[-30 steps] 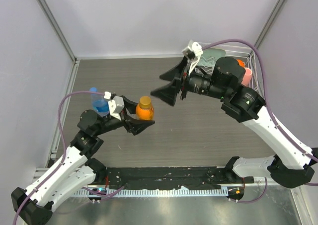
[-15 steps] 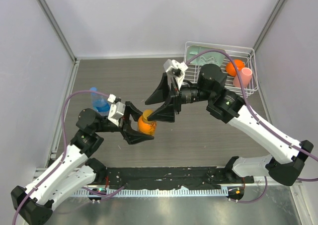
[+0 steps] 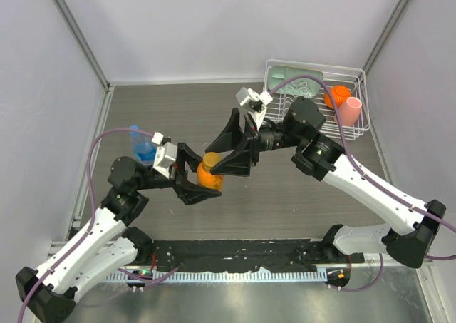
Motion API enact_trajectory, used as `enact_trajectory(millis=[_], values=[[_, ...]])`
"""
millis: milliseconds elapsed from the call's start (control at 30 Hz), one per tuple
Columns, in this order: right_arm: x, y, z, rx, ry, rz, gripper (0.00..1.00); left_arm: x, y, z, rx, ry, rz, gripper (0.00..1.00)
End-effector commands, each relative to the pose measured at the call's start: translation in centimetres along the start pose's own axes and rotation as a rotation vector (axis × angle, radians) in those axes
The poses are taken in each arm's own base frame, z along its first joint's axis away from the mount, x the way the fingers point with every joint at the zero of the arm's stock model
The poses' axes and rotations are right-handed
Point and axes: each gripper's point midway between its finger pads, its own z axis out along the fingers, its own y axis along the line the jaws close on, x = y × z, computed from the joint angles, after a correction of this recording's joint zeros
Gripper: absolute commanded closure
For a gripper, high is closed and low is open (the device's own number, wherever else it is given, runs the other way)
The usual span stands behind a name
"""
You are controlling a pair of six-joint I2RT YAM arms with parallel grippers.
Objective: Screw on the bottle caps
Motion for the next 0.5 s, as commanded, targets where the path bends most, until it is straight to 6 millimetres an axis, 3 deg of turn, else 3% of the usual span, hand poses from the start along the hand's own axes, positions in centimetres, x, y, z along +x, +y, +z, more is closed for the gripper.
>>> enact_trajectory(millis=[0, 267, 367, 400, 467], values=[[-2.50, 1.90, -0.11, -0.052, -0.066, -0.087, 0.33, -2.20, -0.36, 0.19, 0.002, -0.056, 0.046, 1.00], [-2.56, 1.51, 0.49, -0.052, -0.049, -0.105, 0.34, -2.42, -0.14, 0.17, -0.015, -0.065, 0.039, 1.00], [-2.34, 1.60, 0.57, -0.058, -0.044, -0.109, 0.42, -2.41, 0.05, 0.13, -0.029, -0.069, 0.033, 1.00], [-2.32, 1.73, 0.60, -0.065, -0.041, -0.110, 0.50, -2.29, 0.19, 0.14, -0.034, -0.068, 0.030, 1.00], [-2.01, 1.63, 0.71, -0.065, -0.030, -0.101, 0.56, -2.24, 0.40, 0.12, -0.047, -0.072, 0.021, 1.00]])
